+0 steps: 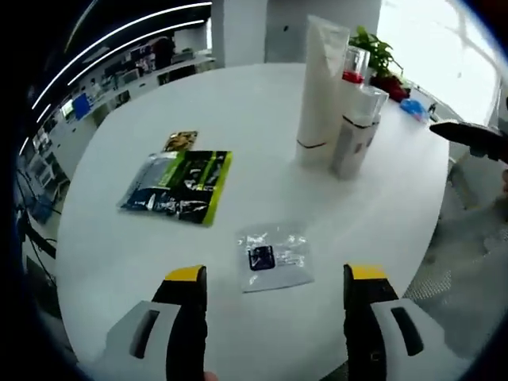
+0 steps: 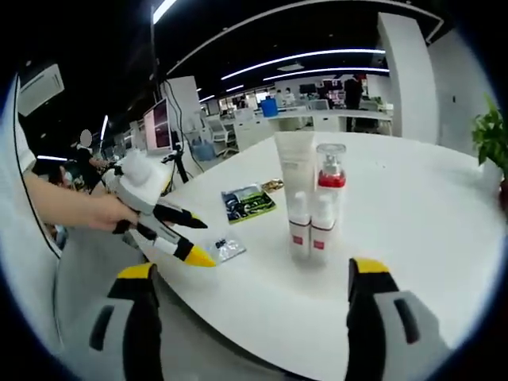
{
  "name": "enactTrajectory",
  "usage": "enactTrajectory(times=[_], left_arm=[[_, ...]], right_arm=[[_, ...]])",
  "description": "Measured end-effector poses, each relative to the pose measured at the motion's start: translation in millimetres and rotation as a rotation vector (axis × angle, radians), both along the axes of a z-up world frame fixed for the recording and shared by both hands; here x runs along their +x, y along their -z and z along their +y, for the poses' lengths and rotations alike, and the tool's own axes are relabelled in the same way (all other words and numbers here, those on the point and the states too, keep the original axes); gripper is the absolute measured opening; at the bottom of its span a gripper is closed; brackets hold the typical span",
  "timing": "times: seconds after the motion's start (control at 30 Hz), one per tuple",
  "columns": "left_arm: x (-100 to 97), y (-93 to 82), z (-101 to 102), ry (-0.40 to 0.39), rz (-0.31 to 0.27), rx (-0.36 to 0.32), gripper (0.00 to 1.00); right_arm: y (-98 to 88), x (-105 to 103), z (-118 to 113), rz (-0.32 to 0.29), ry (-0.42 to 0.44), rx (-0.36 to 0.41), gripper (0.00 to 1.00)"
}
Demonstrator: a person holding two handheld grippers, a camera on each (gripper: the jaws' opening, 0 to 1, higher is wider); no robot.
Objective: Arrange the skincare products in the storage area until every visible bottle or jar stands upright without overlapping.
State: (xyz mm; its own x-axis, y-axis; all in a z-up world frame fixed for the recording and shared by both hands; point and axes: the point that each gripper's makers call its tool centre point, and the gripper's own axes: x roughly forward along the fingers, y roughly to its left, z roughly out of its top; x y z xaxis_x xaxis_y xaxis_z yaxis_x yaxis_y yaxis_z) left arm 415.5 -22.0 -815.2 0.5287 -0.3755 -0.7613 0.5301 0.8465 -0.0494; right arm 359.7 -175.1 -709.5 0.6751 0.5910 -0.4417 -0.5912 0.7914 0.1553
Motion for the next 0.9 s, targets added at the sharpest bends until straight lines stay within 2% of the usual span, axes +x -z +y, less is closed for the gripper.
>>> enactTrajectory(times=[0.6, 0.83, 0.9], left_arm=[[7.6, 13.6, -4.4, 0.020, 0.023, 0.045, 0.52], [11.9, 13.5, -2.2, 0.022, 0.023, 0.057, 0.44], [12.6, 12.9, -2.3, 0.027, 0.023, 0.058, 0.38]], right_arm=[[2.4, 2.3, -4.6, 0.007, 0.022, -0.006, 0.98], [3.0, 2.5, -4.9, 0.010, 0.027, -0.008, 0.97], [3.1, 2.5, -5.0, 0.012, 0.028, -0.008, 0.97]])
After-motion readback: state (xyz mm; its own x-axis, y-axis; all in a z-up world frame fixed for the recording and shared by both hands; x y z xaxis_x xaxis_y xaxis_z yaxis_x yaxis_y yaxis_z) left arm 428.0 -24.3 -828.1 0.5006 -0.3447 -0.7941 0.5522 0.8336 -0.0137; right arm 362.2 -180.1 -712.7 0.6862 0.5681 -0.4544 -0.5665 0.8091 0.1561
